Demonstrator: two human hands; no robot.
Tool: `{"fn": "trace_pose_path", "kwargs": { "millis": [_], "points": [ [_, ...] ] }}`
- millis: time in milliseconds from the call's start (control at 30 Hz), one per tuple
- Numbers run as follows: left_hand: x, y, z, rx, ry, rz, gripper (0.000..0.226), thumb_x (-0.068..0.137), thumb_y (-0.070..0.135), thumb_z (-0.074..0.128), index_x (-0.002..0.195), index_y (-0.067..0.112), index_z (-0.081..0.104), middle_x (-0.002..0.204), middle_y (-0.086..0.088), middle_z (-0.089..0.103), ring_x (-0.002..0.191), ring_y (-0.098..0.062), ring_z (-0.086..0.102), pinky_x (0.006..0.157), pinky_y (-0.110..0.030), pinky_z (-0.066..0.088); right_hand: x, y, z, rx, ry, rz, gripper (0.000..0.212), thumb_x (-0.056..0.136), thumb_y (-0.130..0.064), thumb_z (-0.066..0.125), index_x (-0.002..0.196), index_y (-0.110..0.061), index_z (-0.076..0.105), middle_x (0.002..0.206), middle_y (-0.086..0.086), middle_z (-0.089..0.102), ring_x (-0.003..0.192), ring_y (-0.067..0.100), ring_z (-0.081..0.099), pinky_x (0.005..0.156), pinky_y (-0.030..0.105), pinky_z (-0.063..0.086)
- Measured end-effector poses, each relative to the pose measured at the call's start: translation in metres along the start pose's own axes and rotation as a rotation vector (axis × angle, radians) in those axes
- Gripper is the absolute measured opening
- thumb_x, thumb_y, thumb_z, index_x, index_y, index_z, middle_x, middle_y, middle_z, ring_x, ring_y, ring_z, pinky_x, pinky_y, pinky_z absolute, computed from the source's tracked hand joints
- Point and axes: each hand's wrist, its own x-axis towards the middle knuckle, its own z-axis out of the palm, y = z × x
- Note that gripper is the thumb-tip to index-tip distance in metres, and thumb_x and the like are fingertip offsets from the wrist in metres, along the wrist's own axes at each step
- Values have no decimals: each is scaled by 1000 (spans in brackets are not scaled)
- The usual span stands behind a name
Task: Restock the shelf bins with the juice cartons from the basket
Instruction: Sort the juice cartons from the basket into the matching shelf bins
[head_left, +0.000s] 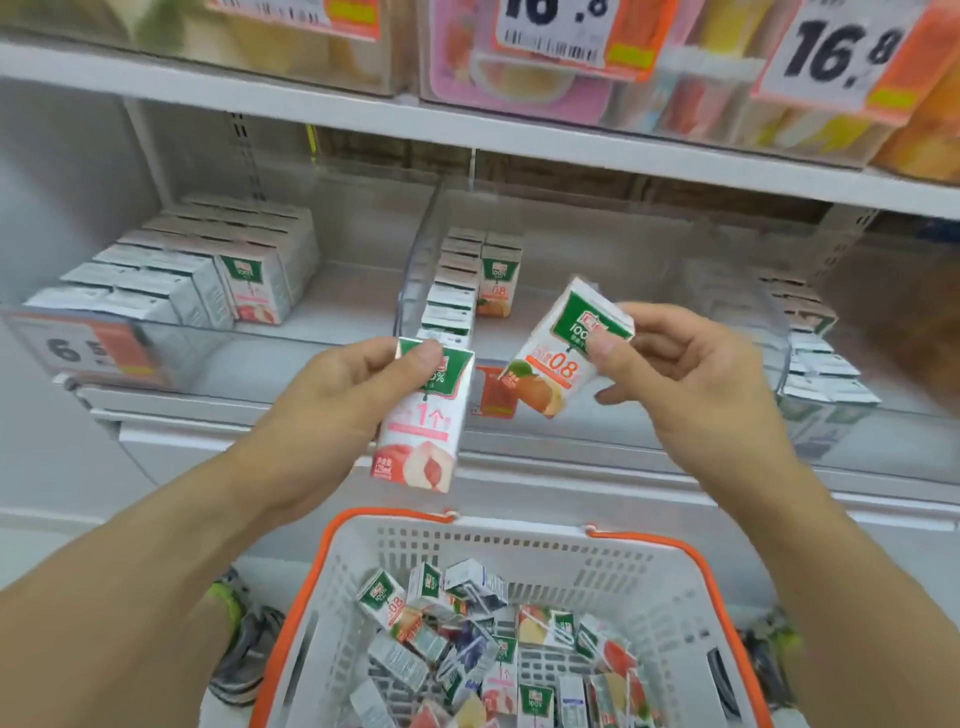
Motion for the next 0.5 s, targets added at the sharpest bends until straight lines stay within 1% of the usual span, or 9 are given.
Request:
{"fn": "trace_pose_path", "kwargs": {
  "millis": [67,133,200,233,267,333,367,433,500],
  "points": [
    [1,2,-3,36,24,42,32,83,33,62,105,12,72,94,-9,77,73,-14,72,57,-23,57,27,1,-1,-137,42,-55,22,84,-19,79,104,-24,71,95,-1,77,86,19,72,73,31,59],
    [2,1,-4,60,29,43,32,85,31,61,109,13,70,93,-6,78,75,-12,73,58,-20,55,61,10,2,-262,37,-62,24,84,-17,79,105,-23,71,95,-5,76,86,13,72,80,28,55],
    [1,-1,-2,73,3,35,29,86,29,62,107,13,71,90,-4,78,74,-11,73,58,-18,54,95,21,11,-328,-20,11,26,81,-15,81,106,-19,73,92,-8,75,81,5,70,75,22,53],
    [0,-2,-1,75,-15,38,28,85,29,63,106,13,71,89,-4,78,74,-12,73,58,-17,54,112,27,18,-355,-50,70,31,80,-15,82,109,-15,73,94,-5,75,83,6,70,73,22,53],
    [0,-3,-1,73,-34,43,28,84,28,64,105,12,72,90,-4,78,75,-12,73,59,-17,54,127,32,24,-398,-81,119,36,80,-16,83,114,-12,72,99,-1,75,89,11,70,77,25,54],
    [0,-5,-3,68,-69,37,30,81,29,65,105,13,72,91,-5,78,76,-13,74,60,-17,53,153,42,36,-565,-153,173,44,80,-20,82,121,-10,69,112,5,73,104,19,68,94,33,54],
    [0,-7,-5,67,-86,27,31,80,31,66,105,14,72,92,-5,78,78,-14,74,61,-17,53,162,45,43,-633,-188,188,46,81,-22,82,123,-11,68,115,6,71,107,22,67,98,36,52],
    [1,-8,-11,64,-108,13,33,78,33,67,105,16,73,95,-6,77,83,-18,74,65,-19,54,175,55,55,-639,-213,218,42,80,-21,82,119,-11,70,114,8,72,105,25,68,99,41,52],
    [1,-7,-17,50,-109,13,33,76,35,68,104,17,74,97,-7,77,87,-20,74,68,-21,56,181,65,63,-599,-165,249,38,78,-18,84,113,-10,72,110,10,73,102,26,70,96,42,55]
  ]
}}
